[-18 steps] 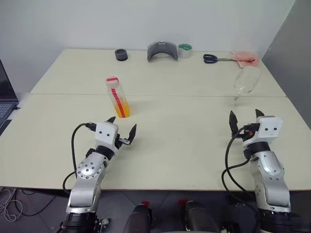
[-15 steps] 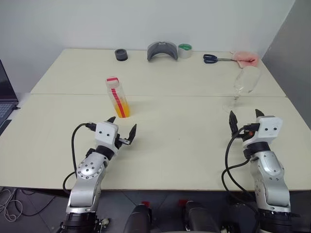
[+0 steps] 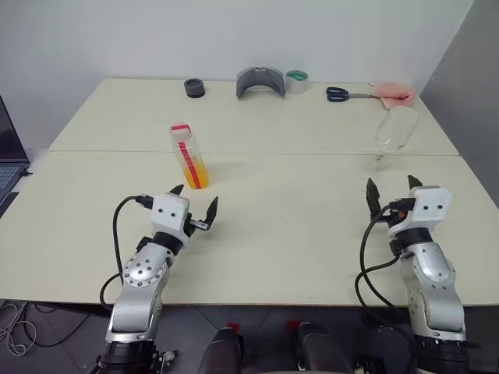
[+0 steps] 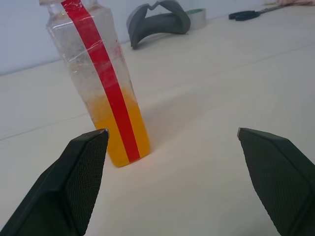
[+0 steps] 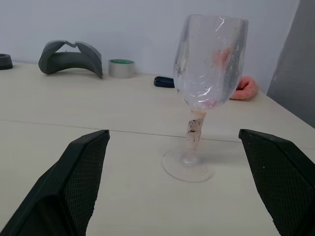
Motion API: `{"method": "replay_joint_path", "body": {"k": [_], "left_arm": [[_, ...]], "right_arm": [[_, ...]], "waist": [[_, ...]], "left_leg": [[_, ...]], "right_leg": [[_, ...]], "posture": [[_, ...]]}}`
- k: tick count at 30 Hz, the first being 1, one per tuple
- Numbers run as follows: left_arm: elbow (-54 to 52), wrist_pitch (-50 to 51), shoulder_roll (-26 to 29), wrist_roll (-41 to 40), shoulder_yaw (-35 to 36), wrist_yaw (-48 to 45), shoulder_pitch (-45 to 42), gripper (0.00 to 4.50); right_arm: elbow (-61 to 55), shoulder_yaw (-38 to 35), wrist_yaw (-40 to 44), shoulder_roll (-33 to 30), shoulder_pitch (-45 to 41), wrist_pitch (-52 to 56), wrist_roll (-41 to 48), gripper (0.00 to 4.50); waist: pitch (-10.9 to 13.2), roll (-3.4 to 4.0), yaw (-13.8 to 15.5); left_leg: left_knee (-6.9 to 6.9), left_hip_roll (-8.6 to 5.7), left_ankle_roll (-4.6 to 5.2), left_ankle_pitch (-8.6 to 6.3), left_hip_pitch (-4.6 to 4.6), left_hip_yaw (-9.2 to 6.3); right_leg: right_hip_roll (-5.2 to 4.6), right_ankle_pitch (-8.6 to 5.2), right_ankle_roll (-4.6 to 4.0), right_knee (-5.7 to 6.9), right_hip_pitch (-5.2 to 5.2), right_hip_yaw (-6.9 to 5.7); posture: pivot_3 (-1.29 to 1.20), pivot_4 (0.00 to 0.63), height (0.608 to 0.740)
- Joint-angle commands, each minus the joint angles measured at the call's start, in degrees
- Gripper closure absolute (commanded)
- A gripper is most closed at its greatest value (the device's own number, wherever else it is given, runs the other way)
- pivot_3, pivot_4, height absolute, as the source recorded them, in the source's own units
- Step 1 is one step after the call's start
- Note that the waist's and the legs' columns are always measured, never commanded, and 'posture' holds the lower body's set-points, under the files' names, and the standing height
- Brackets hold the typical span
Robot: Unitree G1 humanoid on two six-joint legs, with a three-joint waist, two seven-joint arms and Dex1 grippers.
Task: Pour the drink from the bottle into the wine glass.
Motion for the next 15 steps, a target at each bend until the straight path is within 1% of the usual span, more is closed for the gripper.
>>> {"method": "replay_joint_path", "body": {"k": [1, 9, 12, 14, 15], "left_arm": [[-2.2, 0.8, -0.2, -0.2, 0.4, 0.8, -1.1, 0.01], [-2.4, 2.9, -0.4, -0.3, 0.4, 1.5, -1.9, 0.01], [-2.9, 3.7, -1.1, 0.0, 0.9, 3.1, -1.5, 0.01], [-3.7, 3.5, -2.0, -0.3, 1.5, 4.3, -0.7, 0.01], [-4.3, 3.9, -2.3, -0.1, 1.6, 5.1, -0.4, 0.01]], "right_arm": [[-1.5, -0.6, 0.1, -0.3, -0.1, -0.8, 0.5, 0.00], [-1.6, -0.5, 0.4, -0.2, 0.3, -1.1, 0.7, 0.00], [-1.0, -0.2, 2.2, -0.9, -0.2, -1.6, 1.4, 0.00], [-2.3, 1.6, 7.1, -2.3, -0.4, -0.5, 4.0, 0.00], [-3.7, 3.1, 11.0, -3.5, -0.1, 2.0, 6.9, 0.00]], "waist": [[0.0, 0.00, 0.0], [0.0, 0.00, 0.0], [0.0, 0.00, 0.0], [0.0, 0.00, 0.0], [0.0, 0.00, -0.1]], "left_leg": [[0.00, 0.00, 0.00, 0.00, 0.00, 0.00], [0.00, 0.00, 0.00, 0.00, 0.00, 0.01], [0.00, 0.00, 0.00, 0.00, 0.00, 0.00], [0.00, 0.00, 0.00, 0.00, 0.00, 0.00], [0.00, 0.00, 0.00, 0.00, 0.00, 0.01]], "right_leg": [[0.00, 0.00, 0.00, 0.00, 0.00, 0.00], [0.00, 0.00, 0.00, 0.00, 0.00, 0.01], [0.00, 0.00, 0.00, 0.00, 0.00, 0.00], [0.00, 0.00, 0.00, 0.00, 0.00, 0.00], [0.00, 0.00, 0.00, 0.00, 0.00, 0.02]], "posture": [[0.00, 0.150, 0.740], [0.00, 0.150, 0.740], [0.00, 0.150, 0.740], [0.00, 0.150, 0.740], [0.00, 0.150, 0.740]]}}
